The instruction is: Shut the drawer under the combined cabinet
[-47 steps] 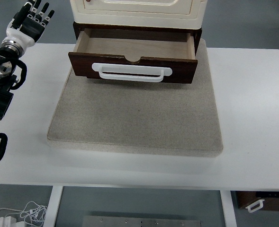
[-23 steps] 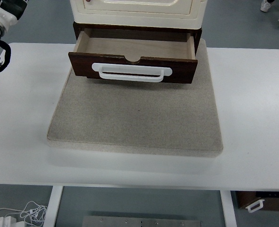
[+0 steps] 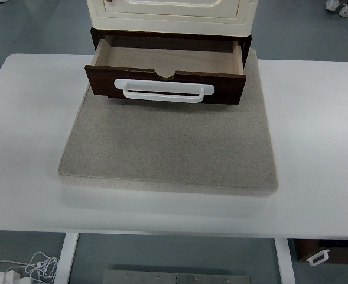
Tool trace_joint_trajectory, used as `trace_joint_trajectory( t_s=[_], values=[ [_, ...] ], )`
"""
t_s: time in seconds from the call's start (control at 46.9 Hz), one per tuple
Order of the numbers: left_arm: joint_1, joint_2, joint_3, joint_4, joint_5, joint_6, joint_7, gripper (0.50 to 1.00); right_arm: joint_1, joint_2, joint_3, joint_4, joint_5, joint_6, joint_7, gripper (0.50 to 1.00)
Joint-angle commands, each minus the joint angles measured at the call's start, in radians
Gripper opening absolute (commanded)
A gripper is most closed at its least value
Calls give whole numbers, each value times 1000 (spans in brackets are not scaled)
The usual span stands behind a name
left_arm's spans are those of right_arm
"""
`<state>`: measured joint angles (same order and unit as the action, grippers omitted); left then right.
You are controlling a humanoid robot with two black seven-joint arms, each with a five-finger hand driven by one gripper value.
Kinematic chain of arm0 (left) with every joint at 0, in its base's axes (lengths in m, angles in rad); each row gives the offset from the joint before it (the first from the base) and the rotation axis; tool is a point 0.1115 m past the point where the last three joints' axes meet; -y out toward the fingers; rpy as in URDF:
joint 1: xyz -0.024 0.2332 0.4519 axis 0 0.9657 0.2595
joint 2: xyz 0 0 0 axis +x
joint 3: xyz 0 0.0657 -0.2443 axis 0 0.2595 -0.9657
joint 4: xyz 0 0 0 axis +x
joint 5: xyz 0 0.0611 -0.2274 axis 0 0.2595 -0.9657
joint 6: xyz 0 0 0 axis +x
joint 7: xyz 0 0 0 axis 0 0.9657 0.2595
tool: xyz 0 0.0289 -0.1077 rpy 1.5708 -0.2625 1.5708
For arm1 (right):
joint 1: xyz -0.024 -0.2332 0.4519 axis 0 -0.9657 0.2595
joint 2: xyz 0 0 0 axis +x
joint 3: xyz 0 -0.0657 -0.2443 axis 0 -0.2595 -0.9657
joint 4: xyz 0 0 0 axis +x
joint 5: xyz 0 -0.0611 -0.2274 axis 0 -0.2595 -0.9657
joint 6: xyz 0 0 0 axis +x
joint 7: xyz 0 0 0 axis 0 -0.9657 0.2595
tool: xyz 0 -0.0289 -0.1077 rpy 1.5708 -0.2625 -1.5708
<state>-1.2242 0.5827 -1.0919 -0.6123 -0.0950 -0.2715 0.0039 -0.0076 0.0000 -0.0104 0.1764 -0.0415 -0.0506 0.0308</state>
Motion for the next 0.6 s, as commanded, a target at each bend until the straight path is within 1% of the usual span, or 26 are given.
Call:
trace_joint_trajectory(
  t_s=[0.0,0.192,0.49,0.576],
  values=[
    [-15,28,3,-59,1,2,4,996,0,0,0,0,0,0,0,952],
    [-64,97,50,-193,20,2,7,994,0,0,0,0,0,0,0,952],
    [-80,198,164,-500,21,3,7,994,0,0,0,0,0,0,0,952],
    [-86,215,204,-596,21,21,7,994,0,0,0,0,0,0,0,952]
  ],
)
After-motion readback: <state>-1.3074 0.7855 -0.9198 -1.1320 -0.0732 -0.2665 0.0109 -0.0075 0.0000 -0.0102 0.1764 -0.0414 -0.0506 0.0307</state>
